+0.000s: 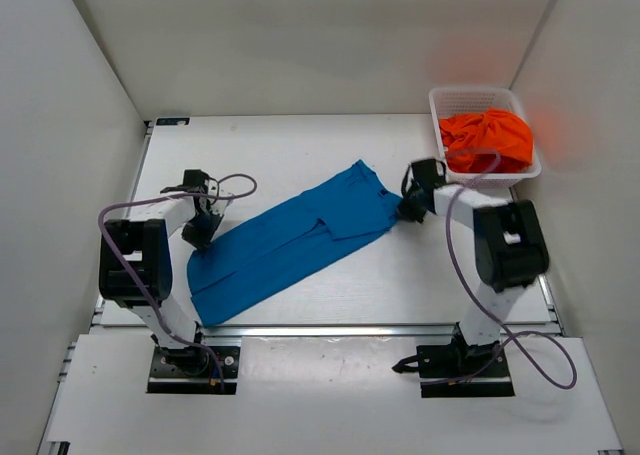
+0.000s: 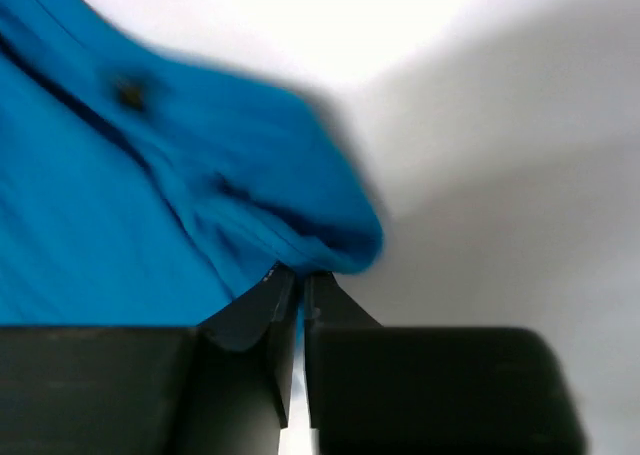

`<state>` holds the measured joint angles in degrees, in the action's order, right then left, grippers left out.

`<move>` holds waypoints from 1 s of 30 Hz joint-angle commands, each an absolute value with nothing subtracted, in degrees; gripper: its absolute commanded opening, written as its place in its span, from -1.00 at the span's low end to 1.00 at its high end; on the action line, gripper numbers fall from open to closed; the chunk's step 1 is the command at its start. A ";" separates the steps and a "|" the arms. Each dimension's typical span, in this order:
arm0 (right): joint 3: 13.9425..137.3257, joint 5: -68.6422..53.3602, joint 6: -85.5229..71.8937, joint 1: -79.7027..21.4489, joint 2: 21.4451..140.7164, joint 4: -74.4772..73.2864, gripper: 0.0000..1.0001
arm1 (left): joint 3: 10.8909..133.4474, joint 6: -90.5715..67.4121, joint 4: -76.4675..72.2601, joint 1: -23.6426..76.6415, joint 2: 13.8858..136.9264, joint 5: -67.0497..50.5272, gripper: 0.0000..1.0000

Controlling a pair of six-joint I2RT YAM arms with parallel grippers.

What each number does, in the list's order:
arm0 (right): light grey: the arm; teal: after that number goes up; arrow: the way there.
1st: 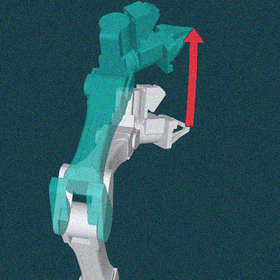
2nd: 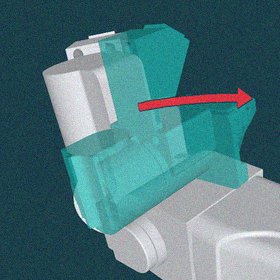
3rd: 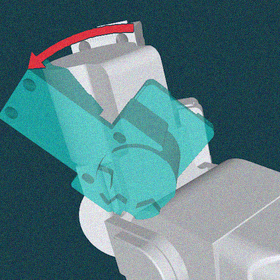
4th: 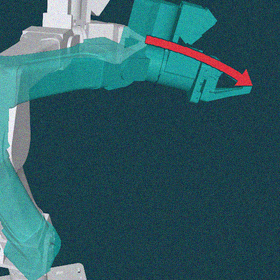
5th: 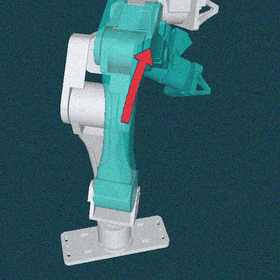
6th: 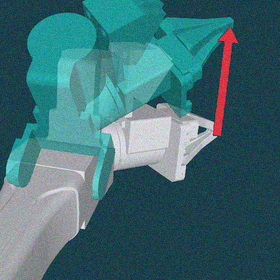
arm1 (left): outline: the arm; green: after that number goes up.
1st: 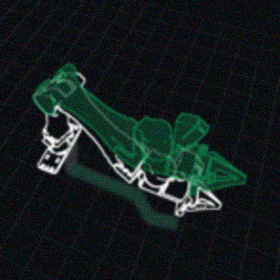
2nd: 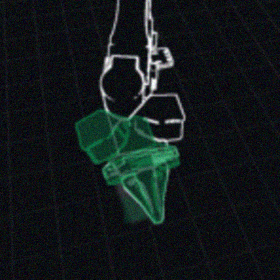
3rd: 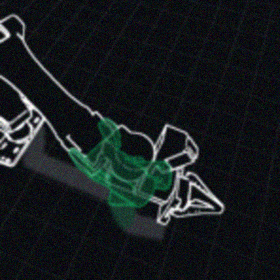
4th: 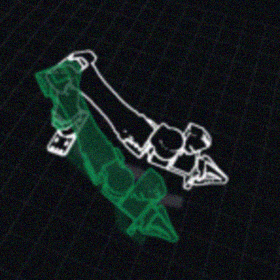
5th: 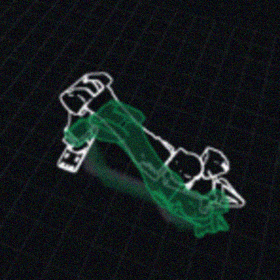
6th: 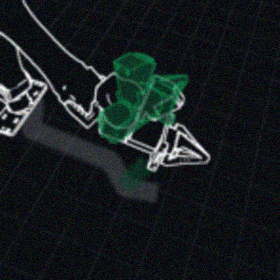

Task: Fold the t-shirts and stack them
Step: Rotate the tshirt 90 degrees

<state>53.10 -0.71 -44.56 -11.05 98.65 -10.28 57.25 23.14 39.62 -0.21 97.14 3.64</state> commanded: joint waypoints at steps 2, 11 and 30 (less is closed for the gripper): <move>79.05 2.47 -31.49 -13.01 116.34 -10.19 -1.00 | 52.82 20.92 51.23 5.71 92.73 -3.33 -0.81; 113.79 3.78 -23.65 -11.42 136.92 -15.91 -1.00 | 51.59 15.56 53.26 11.07 92.73 -13.52 -0.76; 115.00 4.48 -12.56 -12.74 125.97 -18.27 0.08 | 50.72 5.02 47.55 21.70 90.10 -13.98 -0.34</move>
